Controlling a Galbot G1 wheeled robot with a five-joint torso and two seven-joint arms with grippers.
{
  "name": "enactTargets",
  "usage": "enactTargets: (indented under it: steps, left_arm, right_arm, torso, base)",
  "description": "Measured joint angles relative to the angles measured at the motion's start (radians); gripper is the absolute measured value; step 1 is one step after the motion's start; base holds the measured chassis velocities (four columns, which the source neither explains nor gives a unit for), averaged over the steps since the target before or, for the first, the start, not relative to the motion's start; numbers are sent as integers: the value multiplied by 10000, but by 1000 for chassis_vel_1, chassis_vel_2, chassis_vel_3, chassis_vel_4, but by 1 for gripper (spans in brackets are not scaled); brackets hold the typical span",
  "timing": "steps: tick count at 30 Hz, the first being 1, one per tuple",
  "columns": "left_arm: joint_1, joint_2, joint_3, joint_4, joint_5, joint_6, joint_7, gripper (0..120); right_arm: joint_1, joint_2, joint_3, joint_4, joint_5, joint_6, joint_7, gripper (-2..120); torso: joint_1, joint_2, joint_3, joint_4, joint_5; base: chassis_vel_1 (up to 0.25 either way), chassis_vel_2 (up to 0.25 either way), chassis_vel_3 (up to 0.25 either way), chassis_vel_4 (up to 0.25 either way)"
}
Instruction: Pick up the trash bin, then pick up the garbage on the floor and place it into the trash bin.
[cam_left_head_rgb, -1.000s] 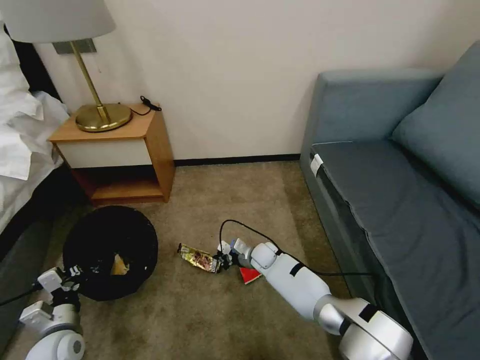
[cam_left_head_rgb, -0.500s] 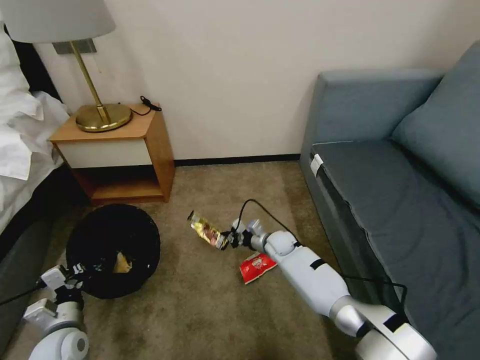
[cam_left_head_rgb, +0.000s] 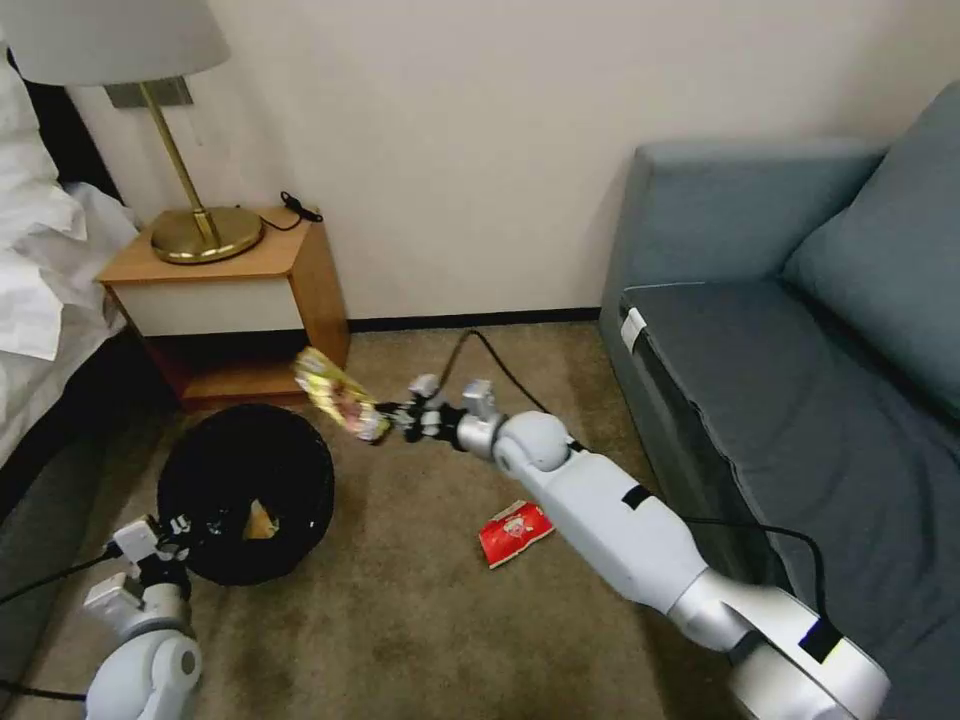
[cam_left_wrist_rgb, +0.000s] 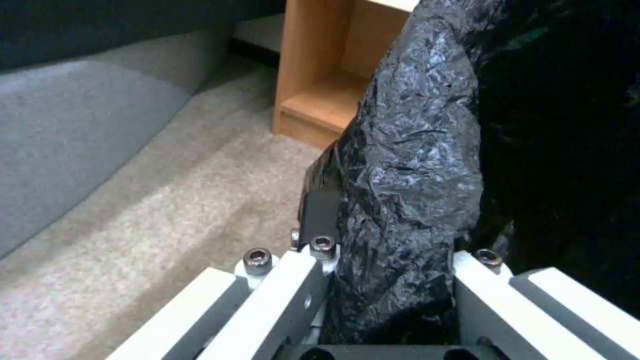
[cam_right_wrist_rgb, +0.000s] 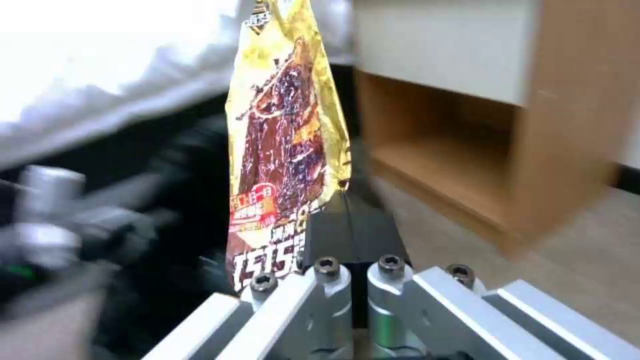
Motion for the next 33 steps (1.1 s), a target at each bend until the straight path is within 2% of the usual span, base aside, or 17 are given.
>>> enactTargets:
  steps: [3,14,19,26,27,29,30,33]
  left_arm:
    - [-196,-59,70,-46,-23,151,-131,3]
    - [-182,-90,62,-216,-42,190,-166,3]
    - [-134,-172,58,-298,-46,190,-165,3]
    - [-75,-231,39,-302,-46,189,-133,3]
    - [-69,-233,35,-308,-47,189,-129,3]
    - [-50,-236,7,-341,-52,182,-117,3]
    - [-50,-236,7,-341,-52,182,-117,3]
    - [-12,-232,-37,-368,-71,161,-106,3]
  right_arm:
    - [105,241,-626,132,96,-26,96,0]
    - [-125,873,-1504,-586,-591,425,619,0]
    - [-144,1160,-1641,-1227,-1123,821,1267,0]
    - [-146,1364,-1729,-1350,-1195,961,1434,0]
    - [-146,1385,-1748,-1334,-1195,981,1440,2]
    - [-182,1449,-1777,-1306,-1214,1037,1474,15]
    - [-182,1449,-1777,-1306,-1214,1037,1474,15]
    - [-252,1458,-1793,-1372,-1323,1069,1520,26]
  torso:
    - [0,0,0,-2,-1]
    - [0,0,0,0,-1]
    - [0,0,0,-3,-2]
    - [0,0,0,-2,-1]
    - [0,0,0,-1,-1]
    - [0,0,0,-1,-1]
    - [0,0,0,-1,-1]
    - [0,1,0,-1,-1]
  base:
    - [0,0,0,0]
    - [0,0,0,0]
    - [0,0,0,0]
    - [0,0,0,0]
    - [0,0,0,0]
    - [0,0,0,0]
    - [0,0,0,0]
    - [0,0,0,0]
